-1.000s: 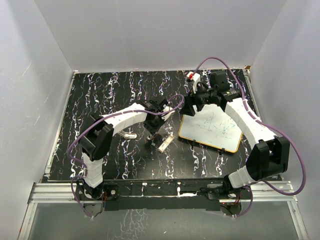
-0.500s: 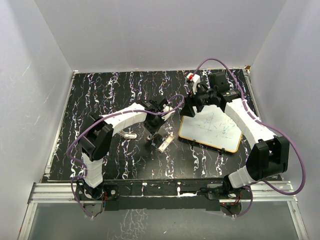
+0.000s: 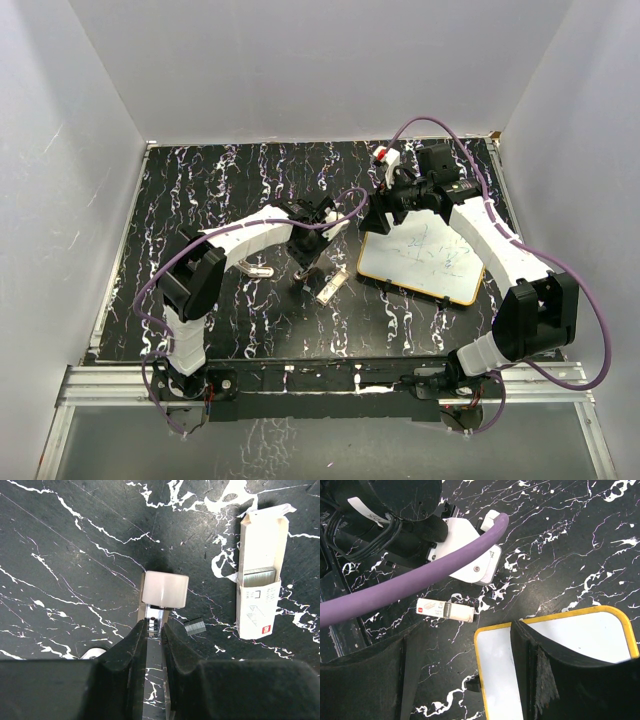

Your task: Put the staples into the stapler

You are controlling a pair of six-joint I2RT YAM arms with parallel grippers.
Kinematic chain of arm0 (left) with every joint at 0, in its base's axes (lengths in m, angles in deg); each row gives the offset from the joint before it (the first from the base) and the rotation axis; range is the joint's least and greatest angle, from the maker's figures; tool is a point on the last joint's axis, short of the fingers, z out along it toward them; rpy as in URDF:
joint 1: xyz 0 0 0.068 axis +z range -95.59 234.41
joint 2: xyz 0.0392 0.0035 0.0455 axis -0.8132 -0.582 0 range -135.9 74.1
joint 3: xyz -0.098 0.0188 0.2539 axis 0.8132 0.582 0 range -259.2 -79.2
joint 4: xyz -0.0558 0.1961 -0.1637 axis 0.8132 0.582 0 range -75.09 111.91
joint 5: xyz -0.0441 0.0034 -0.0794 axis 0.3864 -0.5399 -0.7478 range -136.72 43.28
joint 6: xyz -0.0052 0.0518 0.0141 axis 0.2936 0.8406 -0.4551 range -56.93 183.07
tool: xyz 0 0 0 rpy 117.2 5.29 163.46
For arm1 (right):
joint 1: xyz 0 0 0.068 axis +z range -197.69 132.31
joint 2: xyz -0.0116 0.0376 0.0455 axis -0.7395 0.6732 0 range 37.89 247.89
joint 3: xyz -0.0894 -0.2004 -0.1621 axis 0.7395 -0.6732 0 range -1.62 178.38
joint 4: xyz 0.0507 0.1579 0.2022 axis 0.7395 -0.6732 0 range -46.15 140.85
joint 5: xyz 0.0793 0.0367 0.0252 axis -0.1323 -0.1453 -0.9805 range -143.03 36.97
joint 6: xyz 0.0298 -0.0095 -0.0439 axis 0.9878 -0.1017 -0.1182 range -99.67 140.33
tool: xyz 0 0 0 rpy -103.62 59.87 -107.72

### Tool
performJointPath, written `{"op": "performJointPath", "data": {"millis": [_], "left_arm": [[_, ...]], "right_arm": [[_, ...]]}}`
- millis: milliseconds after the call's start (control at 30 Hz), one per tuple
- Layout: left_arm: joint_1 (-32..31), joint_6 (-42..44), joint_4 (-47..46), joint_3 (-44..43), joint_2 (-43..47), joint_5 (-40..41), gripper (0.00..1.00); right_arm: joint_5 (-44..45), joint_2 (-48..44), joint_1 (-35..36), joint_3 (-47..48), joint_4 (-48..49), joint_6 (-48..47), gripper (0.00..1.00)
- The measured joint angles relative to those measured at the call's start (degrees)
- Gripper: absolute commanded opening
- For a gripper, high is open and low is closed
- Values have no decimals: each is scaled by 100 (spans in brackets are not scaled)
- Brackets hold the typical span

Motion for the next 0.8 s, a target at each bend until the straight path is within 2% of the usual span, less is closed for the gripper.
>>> {"op": "performJointPath", "data": {"millis": [800], "left_arm": [[22, 4, -2, 9, -2, -55, 0]], "right_arm": [[-2, 0, 0, 0, 0, 0, 69]]}}
